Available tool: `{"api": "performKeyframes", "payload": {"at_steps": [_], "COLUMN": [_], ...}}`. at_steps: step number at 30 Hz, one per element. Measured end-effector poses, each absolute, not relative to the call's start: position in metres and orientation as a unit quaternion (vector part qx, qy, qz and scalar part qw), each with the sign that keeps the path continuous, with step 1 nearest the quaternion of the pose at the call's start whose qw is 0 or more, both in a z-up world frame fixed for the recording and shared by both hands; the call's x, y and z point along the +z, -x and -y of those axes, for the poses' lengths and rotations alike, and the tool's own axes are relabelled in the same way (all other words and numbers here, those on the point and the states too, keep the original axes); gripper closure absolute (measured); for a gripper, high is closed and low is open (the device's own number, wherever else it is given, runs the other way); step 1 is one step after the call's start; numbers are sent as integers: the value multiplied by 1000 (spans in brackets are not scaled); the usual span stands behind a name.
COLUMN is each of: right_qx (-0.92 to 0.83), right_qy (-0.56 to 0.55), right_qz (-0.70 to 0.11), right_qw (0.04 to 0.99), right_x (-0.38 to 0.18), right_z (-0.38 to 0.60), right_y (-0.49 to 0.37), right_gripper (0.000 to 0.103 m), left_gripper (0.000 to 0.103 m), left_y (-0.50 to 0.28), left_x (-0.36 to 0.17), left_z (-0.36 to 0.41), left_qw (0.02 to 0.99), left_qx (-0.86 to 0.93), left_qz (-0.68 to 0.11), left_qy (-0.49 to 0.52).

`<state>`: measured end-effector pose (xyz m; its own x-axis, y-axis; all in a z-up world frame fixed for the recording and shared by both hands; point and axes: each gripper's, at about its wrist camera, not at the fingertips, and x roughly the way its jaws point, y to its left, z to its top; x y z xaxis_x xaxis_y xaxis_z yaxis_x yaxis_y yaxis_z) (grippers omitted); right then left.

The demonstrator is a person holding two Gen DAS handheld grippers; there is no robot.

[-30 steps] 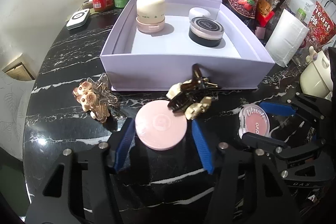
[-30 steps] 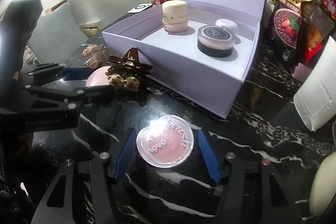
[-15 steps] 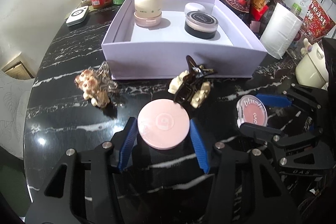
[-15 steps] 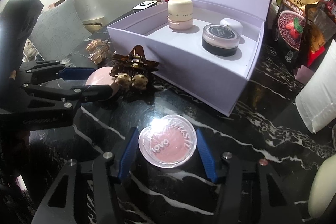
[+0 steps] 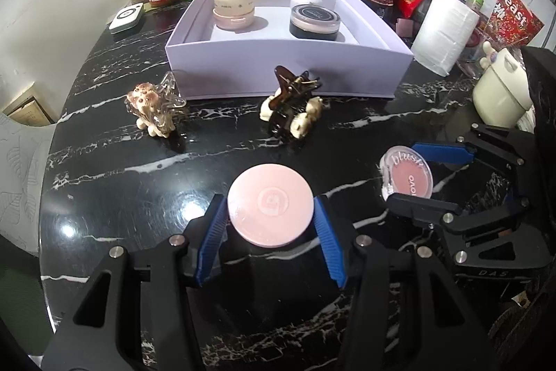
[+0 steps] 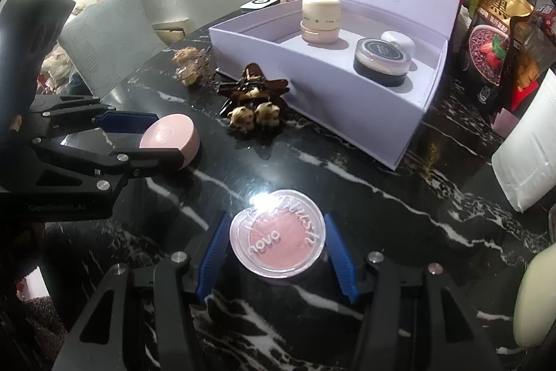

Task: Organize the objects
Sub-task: 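Lift the pink compact and novo blush compact with both tools toward the box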

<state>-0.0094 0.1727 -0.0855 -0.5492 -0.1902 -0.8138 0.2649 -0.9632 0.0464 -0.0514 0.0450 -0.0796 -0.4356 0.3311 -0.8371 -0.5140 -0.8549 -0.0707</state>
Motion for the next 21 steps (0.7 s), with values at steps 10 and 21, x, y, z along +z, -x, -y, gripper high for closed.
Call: {"api": "performKeyframes", "payload": {"at_steps": [10,21], "right_qx": [-882,-890], "right_qy": [-454,-442], "right_qz": [-61,-51], "right_qw": [112,98], "right_x": [-89,-90], "right_z": [-167,-168], "right_y": [2,0], "right_gripper": [41,41], "left_gripper": [46,42], "left_y": [56,61], "left_x": [-88,-90], "left_z": [-45,-52], "left_qw": [244,248], "left_qx": [838,840], "left_qz": [-89,-102], "left_qy": [481,471]}}
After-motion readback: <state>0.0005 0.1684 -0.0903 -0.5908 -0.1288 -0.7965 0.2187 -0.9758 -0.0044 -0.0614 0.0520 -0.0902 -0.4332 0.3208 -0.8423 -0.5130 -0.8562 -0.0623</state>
